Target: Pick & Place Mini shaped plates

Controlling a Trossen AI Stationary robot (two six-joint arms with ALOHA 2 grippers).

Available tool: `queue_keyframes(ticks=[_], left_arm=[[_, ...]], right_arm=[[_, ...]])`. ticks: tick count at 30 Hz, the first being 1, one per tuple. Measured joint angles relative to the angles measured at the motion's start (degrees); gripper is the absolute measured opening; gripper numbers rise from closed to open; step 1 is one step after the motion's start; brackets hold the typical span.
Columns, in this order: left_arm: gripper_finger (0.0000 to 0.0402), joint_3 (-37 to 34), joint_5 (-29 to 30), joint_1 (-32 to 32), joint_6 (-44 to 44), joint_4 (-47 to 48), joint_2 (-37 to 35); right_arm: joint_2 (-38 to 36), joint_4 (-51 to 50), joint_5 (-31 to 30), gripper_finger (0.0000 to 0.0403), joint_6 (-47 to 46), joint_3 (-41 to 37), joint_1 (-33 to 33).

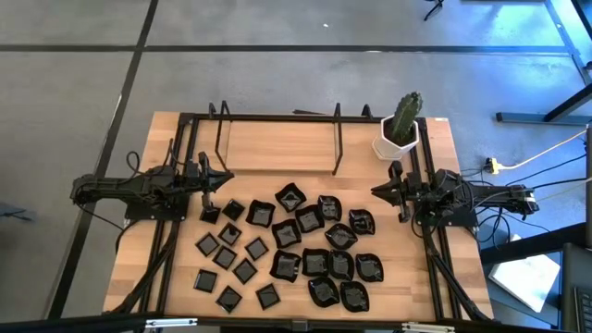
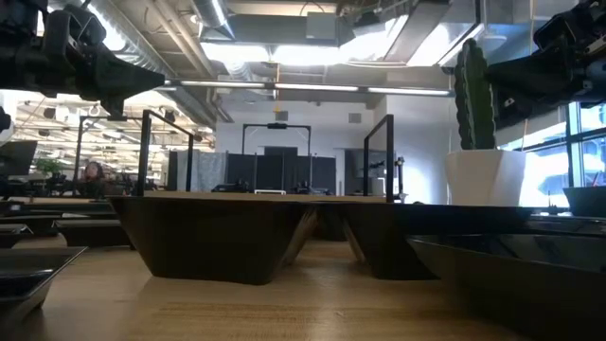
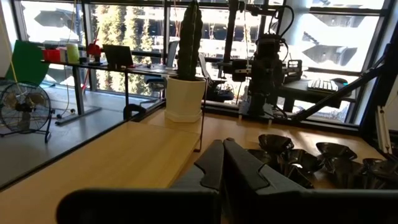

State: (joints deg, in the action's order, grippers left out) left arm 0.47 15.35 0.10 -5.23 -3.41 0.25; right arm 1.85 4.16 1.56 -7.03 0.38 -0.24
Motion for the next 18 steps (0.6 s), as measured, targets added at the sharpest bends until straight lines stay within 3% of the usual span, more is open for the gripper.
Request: queue_keyframes(ticks=[11, 18], left_arm=[[0.0004, 0.0, 0.05, 0.0, 1.9, -3.53, 0.04], [0.0004, 0.0, 0.17, 0.04, 14.43, -5.68, 0.45]], right_arm=[[0.0, 0.0, 0.0, 0.0046, -1.99, 0.0, -0.01], [0.0, 0.21, 0.02, 0.0046, -1.7, 0.0, 0.0]])
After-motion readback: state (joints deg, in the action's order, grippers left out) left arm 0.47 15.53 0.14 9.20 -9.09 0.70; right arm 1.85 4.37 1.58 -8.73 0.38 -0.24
